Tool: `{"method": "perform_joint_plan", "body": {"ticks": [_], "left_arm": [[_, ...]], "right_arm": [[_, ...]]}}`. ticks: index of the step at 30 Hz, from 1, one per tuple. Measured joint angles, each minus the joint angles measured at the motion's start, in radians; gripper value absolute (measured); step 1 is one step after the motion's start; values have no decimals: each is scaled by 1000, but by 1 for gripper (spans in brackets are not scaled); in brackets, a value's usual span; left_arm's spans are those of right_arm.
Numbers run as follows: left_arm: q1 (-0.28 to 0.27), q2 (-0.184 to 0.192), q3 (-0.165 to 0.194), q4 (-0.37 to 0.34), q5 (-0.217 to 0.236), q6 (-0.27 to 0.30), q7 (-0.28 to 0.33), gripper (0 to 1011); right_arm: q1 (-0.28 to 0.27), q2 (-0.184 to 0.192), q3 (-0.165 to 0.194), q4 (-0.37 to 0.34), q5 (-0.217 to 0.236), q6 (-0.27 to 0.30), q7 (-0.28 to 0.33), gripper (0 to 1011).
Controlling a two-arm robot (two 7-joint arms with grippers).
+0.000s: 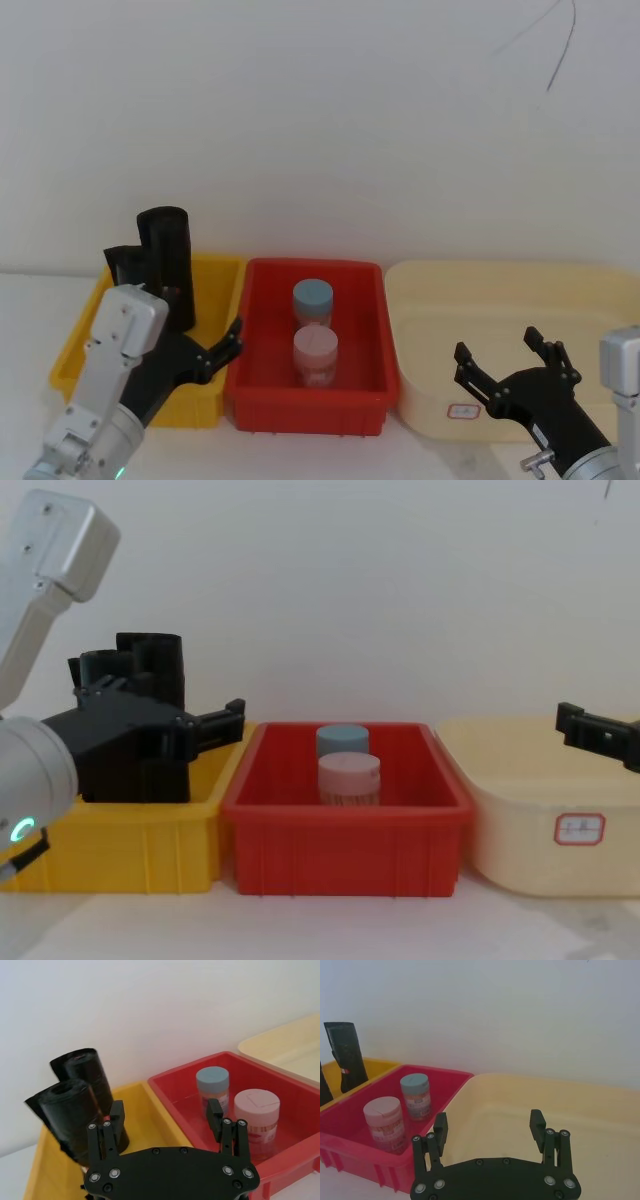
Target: Pick up the garbage bag with the one hand and transfer it to the other hand.
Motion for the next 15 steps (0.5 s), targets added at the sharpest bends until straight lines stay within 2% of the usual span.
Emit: {"method": "perform_joint_plan", "body": {"ticks": [15], "left_arm": [[48,13,-57,-44,0,41,45,1001]], "right_arm": [[0,0,0,0,0,0,0,1002]]}}
